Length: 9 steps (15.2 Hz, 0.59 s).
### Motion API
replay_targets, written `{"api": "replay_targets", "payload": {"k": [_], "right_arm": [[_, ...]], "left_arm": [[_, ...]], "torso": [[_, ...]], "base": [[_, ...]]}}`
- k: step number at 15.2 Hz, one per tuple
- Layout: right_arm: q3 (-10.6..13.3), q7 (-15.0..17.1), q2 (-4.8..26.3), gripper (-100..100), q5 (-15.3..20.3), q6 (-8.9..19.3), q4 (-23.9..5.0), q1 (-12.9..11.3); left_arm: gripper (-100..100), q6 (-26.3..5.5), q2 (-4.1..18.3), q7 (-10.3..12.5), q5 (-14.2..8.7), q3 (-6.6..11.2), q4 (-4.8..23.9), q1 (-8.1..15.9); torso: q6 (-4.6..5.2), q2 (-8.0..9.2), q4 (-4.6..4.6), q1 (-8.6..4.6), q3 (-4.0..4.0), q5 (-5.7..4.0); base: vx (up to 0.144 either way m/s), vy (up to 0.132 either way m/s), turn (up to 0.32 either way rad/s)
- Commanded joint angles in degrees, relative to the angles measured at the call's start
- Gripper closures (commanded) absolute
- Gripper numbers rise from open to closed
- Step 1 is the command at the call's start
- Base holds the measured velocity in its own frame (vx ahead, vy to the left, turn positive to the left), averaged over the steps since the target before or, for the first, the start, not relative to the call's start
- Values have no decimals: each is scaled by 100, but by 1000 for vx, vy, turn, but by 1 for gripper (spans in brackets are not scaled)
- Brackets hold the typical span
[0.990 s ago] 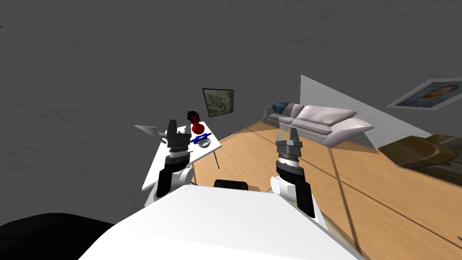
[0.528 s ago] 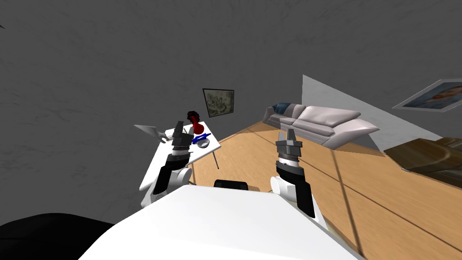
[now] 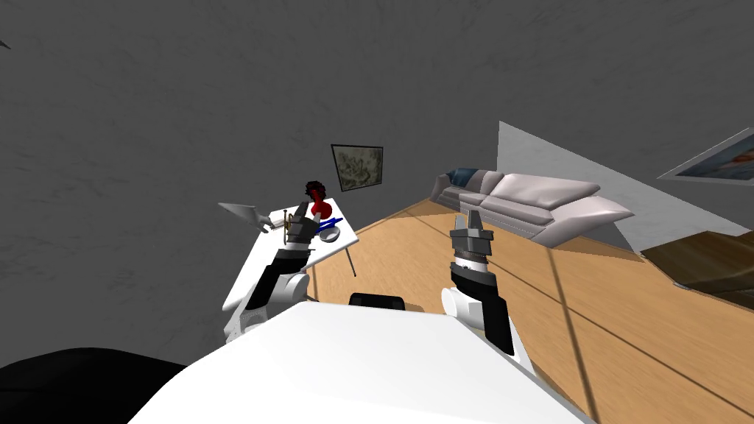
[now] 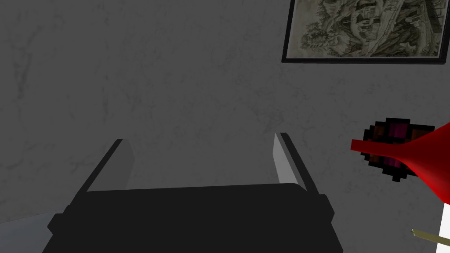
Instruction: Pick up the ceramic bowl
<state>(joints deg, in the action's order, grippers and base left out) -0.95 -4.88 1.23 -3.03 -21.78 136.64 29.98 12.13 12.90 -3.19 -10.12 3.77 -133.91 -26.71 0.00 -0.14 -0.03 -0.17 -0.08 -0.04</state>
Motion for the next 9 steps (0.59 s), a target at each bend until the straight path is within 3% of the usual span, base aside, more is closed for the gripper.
{"api": "replay_targets", "payload": {"k": [1,5,6,8,9], "right_arm": [[0,0,0,0,0,0,0,0],[0,0,0,0,0,0,0,0],[0,0,0,0,0,0,0,0],[0,0,0,0,0,0,0,0],[0,0,0,0,0,0,0,0]], "left_arm": [[-100,-286,143,48,-122,49,64,21],[-100,-671,268,92,-233,95,114,37],[-100,-842,395,139,-349,144,167,55],[-100,-990,395,139,-349,144,167,55],[-100,-1173,522,187,-470,194,222,73]], "torso": [[0,0,0,0,0,0],[-1,-4,-1,-5,-2,-1],[0,-2,-1,-3,-1,-1],[-1,-1,0,-1,-1,0],[0,1,0,1,0,0]], "base": [[28,-35,43],[34,-50,40],[29,-44,41],[25,-41,32],[37,-38,45]]}}
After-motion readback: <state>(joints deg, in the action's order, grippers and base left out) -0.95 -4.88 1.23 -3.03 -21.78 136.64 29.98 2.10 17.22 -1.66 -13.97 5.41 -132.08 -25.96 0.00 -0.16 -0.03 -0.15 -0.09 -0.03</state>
